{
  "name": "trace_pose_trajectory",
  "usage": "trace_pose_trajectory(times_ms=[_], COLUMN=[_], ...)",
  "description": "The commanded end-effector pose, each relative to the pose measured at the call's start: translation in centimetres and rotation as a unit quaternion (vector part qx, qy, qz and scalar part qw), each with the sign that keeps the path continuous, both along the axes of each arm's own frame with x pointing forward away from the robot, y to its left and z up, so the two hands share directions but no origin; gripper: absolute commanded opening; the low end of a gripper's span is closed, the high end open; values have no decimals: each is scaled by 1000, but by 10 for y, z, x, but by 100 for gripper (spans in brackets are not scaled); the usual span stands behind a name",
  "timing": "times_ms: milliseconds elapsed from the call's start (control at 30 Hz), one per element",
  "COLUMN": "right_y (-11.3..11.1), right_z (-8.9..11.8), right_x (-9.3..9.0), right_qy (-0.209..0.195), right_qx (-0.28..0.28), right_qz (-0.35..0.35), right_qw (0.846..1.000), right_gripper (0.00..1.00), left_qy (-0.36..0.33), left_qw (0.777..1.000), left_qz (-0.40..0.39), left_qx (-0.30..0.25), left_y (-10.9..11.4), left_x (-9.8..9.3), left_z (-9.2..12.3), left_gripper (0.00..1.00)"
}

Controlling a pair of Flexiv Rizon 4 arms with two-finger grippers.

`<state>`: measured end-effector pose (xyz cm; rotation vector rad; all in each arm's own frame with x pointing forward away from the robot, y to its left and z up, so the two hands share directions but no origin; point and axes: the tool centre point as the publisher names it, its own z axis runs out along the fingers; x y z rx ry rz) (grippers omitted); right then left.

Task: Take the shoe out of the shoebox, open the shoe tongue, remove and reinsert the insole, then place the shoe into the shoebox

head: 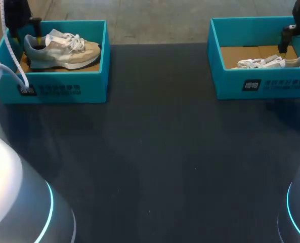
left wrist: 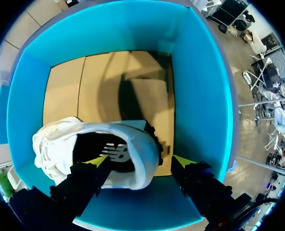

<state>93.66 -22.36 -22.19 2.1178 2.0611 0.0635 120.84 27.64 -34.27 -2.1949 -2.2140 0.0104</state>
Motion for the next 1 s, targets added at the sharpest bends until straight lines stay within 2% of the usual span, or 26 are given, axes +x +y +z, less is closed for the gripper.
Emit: trace_pose_trajectory(times_ms=[33, 267, 367, 400, 500, 633, 800, 867, 1000], right_y=[0, 0, 0, 0, 0, 0, 0, 0, 0], right_z=[0, 0, 0, 0, 0, 0, 0, 0, 0], right_x=[-1, -1, -1, -1, -1, -1, -1, -1, -1], right_qy=[-1, -1, -1, -1, -1, -1, -1, -1, -1], right_qx=[0, 0, 0, 0, 0, 0, 0, 0, 0], right_qz=[-1, -1, -1, -1, -1, -1, -1, -1, -1], right_qw=[1000, 1000, 1000, 1000, 1000, 1000, 1000, 1000, 1000], right_gripper=[100, 100, 100, 100, 100, 100, 100, 100, 100], left_qy=[24, 34, 37, 39, 47, 53, 57, 57, 60], left_qw=[1000, 999, 999, 999, 999, 998, 998, 998, 998], left_qz=[-1, 4, 9, 13, 17, 16, 10, 9, 7], left_qx=[-4, 1, -1, -2, 3, 4, 7, 7, 7], left_y=[7, 8, 8, 9, 9, 10, 10, 10, 9], left_x=[14, 12, 12, 13, 15, 15, 15, 15, 14], left_z=[-12, -23, -27, -29, -33, -36, -37, -38, -39], left_gripper=[82, 78, 72, 66, 62, 69, 67, 65, 53])
